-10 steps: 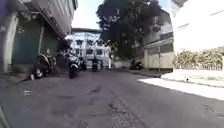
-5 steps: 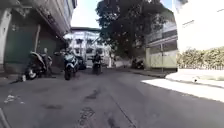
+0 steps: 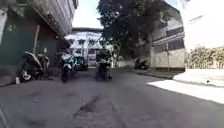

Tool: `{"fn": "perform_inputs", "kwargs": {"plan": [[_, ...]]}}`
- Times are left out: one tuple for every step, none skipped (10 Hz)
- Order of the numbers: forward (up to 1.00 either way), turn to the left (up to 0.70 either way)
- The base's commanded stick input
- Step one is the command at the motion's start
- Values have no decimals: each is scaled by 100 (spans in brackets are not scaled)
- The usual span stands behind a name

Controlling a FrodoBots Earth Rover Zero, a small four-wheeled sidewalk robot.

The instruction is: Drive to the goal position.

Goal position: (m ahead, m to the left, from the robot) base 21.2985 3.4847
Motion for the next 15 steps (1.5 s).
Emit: {"fn": "perform_inputs", "kwargs": {"plan": [[0,0],[0,0],[0,0],[0,0],[0,0],[0,0],[0,0],[0,0],[40,-1],[100,-1],[98,-1],[98,-1],[98,-1],[98,-1],[98,-1]]}}
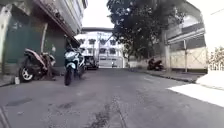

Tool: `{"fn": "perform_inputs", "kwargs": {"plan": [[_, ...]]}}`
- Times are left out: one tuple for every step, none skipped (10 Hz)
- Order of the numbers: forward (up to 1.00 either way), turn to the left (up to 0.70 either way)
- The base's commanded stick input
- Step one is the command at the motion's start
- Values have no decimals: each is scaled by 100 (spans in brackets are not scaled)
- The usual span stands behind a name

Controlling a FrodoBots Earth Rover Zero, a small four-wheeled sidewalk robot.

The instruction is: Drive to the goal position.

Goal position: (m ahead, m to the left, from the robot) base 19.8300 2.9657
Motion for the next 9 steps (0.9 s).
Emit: {"fn": "perform_inputs", "kwargs": {"plan": [[98,-1],[98,-1],[98,-1],[98,-1],[98,-1],[98,-1],[98,-1],[98,-1],[98,-1]]}}
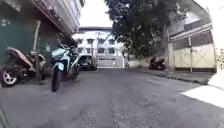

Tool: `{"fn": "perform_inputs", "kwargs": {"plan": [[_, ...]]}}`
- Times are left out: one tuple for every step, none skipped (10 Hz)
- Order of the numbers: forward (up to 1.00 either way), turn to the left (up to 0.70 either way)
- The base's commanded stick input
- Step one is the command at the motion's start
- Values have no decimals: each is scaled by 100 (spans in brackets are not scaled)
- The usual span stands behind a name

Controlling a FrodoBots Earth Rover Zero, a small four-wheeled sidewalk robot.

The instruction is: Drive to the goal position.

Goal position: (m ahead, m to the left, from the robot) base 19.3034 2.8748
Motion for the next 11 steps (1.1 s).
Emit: {"fn": "perform_inputs", "kwargs": {"plan": [[98,-1],[98,-1],[98,-1],[98,-1],[98,-1],[98,-1],[98,9],[98,33],[98,34],[98,31],[97,15]]}}
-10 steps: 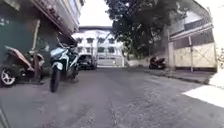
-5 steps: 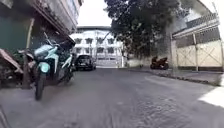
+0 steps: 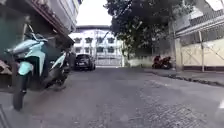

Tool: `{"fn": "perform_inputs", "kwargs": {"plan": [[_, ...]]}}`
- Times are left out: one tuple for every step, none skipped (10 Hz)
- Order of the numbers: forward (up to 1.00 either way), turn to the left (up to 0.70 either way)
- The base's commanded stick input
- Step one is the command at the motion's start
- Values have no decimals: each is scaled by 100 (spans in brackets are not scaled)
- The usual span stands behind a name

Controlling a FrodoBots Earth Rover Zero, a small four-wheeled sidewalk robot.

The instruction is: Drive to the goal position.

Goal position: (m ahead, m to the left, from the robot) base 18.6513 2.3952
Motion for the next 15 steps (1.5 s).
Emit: {"fn": "perform_inputs", "kwargs": {"plan": [[97,1],[97,-1],[97,-1],[96,-1],[96,-1],[96,-1],[96,-1],[96,-1],[96,-1],[96,-1],[96,-1],[96,-1],[96,-1],[96,-1],[96,-1]]}}
